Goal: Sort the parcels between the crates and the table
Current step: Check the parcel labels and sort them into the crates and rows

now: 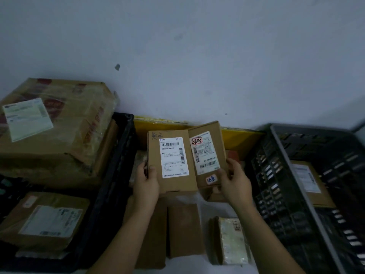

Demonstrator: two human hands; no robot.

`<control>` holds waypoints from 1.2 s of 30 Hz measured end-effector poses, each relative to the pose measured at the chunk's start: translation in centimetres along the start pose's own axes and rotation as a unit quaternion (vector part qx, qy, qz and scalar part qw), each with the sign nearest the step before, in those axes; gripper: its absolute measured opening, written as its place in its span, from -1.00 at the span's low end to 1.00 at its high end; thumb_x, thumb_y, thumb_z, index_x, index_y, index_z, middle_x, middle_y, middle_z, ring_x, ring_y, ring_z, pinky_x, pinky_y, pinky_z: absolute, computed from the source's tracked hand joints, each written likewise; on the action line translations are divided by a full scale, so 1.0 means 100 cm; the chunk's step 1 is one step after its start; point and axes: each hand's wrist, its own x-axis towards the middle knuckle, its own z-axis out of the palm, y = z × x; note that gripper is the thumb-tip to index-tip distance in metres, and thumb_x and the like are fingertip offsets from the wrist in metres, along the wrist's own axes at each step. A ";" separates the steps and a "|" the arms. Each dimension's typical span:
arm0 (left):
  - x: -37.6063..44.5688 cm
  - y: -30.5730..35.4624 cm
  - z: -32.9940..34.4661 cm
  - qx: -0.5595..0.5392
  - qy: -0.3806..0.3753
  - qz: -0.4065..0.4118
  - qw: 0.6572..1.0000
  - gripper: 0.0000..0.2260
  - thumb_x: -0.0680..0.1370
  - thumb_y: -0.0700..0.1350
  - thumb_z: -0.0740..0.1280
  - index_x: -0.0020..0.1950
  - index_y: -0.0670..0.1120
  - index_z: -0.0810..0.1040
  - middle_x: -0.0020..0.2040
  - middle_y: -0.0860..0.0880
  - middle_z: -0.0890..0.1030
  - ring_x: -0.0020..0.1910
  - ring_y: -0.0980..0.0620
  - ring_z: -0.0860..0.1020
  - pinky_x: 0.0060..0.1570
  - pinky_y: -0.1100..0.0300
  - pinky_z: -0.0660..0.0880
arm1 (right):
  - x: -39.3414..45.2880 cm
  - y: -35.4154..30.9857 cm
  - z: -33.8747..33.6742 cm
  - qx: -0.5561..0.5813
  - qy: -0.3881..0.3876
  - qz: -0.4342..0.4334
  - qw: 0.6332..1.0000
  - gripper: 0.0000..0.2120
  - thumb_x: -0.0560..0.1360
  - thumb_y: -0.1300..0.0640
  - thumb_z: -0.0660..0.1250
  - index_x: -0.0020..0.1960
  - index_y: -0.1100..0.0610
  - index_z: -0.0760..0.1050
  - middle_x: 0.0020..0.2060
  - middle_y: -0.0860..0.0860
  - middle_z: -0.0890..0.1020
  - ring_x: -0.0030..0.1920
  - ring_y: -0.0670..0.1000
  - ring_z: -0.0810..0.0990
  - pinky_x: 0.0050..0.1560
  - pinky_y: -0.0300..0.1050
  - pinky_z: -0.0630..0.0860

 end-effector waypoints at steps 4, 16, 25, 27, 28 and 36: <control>-0.031 0.029 0.030 -0.030 -0.024 0.043 0.998 -0.75 0.75 0.02 0.23 0.44 0.18 0.44 0.17 0.15 0.62 0.13 0.07 0.63 0.05 0.01 0.61 | -0.010 0.002 -0.057 0.041 0.031 -0.006 0.999 -0.55 0.69 -0.10 0.37 0.55 -0.20 0.39 0.18 -0.18 0.69 0.09 -0.12 0.71 0.07 0.08 0.74; -0.171 0.079 0.169 -0.077 -0.086 0.097 0.989 -0.71 0.75 0.06 0.22 0.48 0.14 0.43 0.14 0.17 0.62 0.13 0.10 0.61 0.11 0.00 0.61 | -0.021 0.076 -0.259 0.171 0.049 0.008 0.984 -0.61 0.71 -0.03 0.36 0.53 -0.17 0.45 0.18 -0.13 0.71 0.05 -0.10 0.77 -0.06 -0.04 0.75; -0.231 0.090 0.255 -0.077 -0.119 0.082 0.986 -0.61 0.74 0.07 0.25 0.58 0.08 0.39 0.31 0.03 0.63 0.16 0.07 0.62 0.00 0.09 0.60 | 0.018 0.164 -0.354 0.146 0.089 0.099 0.980 -0.56 0.73 0.02 0.31 0.60 -0.09 0.40 0.29 -0.02 0.67 0.22 0.06 0.69 0.27 0.27 0.66; -0.231 0.090 0.264 -0.065 -0.120 0.084 0.987 -0.61 0.75 0.06 0.25 0.58 0.05 0.40 0.31 0.02 0.62 0.13 0.12 0.60 -0.08 0.17 0.55 | 0.035 0.183 -0.355 0.147 0.076 0.129 0.978 -0.57 0.72 0.04 0.31 0.58 -0.06 0.43 0.26 0.01 0.69 0.19 0.08 0.70 0.25 0.27 0.66; -0.230 0.089 0.268 -0.061 -0.121 0.085 0.987 -0.61 0.75 0.06 0.25 0.58 0.05 0.40 0.31 0.01 0.62 0.11 0.13 0.58 -0.09 0.18 0.53 | 0.044 0.195 -0.352 0.148 0.070 0.146 0.976 -0.57 0.71 0.03 0.32 0.57 -0.06 0.43 0.24 0.01 0.69 0.17 0.08 0.71 0.23 0.26 0.68; -0.212 0.087 0.303 -0.071 -0.172 0.034 0.982 -0.62 0.76 0.03 0.24 0.59 0.10 0.36 0.31 0.02 0.62 0.23 -0.01 0.60 0.29 -0.14 0.58 | 0.106 0.278 -0.334 0.077 0.075 0.240 0.965 -0.41 0.51 -0.06 0.42 0.53 -0.04 0.47 0.15 0.01 0.72 0.11 0.13 0.72 0.13 0.23 0.72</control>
